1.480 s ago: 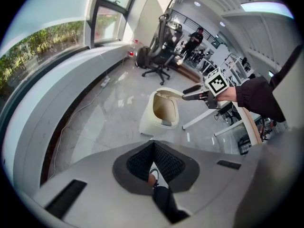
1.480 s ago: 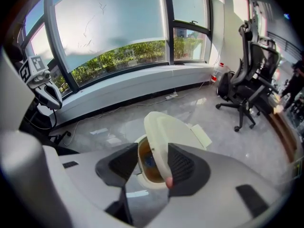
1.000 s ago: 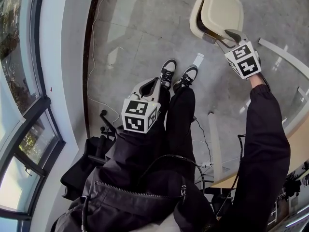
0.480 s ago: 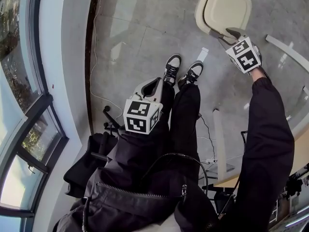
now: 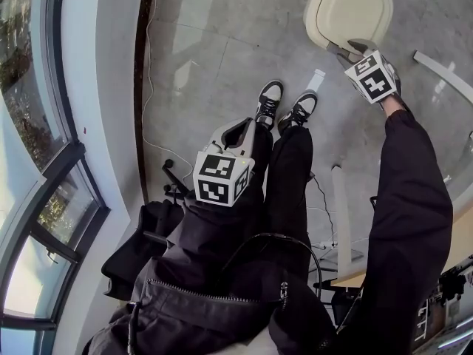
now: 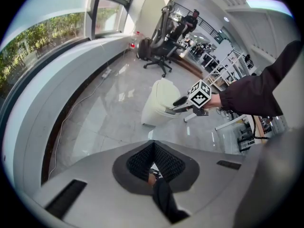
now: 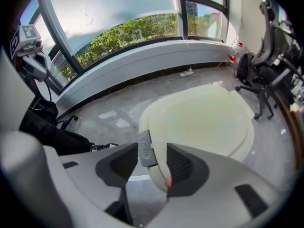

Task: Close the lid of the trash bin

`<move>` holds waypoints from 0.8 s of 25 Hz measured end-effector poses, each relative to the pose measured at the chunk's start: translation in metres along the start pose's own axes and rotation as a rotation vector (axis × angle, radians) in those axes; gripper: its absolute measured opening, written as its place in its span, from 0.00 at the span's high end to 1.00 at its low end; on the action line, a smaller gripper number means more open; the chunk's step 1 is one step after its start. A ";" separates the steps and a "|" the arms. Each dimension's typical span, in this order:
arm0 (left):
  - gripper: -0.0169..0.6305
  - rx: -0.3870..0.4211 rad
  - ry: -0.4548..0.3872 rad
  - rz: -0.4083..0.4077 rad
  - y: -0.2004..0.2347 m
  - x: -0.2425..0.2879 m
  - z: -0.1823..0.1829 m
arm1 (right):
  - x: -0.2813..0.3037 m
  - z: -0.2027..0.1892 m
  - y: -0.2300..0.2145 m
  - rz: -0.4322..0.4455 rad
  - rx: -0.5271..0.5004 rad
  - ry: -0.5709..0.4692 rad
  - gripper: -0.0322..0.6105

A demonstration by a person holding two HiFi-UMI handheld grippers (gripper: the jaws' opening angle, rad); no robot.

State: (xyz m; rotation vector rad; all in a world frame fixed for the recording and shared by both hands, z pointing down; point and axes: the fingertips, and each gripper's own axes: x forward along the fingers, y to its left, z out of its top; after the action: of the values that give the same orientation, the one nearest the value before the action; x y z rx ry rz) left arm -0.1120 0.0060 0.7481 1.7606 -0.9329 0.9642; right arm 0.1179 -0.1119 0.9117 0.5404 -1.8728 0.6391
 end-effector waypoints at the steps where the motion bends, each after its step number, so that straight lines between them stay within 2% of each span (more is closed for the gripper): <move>1: 0.98 0.000 0.000 0.000 0.000 0.000 0.000 | 0.001 0.000 0.000 0.000 0.002 0.001 0.65; 20: 0.98 0.005 0.007 -0.009 -0.003 0.002 -0.003 | 0.008 -0.003 0.000 -0.001 0.005 0.026 0.65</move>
State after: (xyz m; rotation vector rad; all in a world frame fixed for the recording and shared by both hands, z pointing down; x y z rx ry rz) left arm -0.1094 0.0093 0.7498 1.7630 -0.9183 0.9673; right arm 0.1176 -0.1106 0.9199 0.5344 -1.8470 0.6476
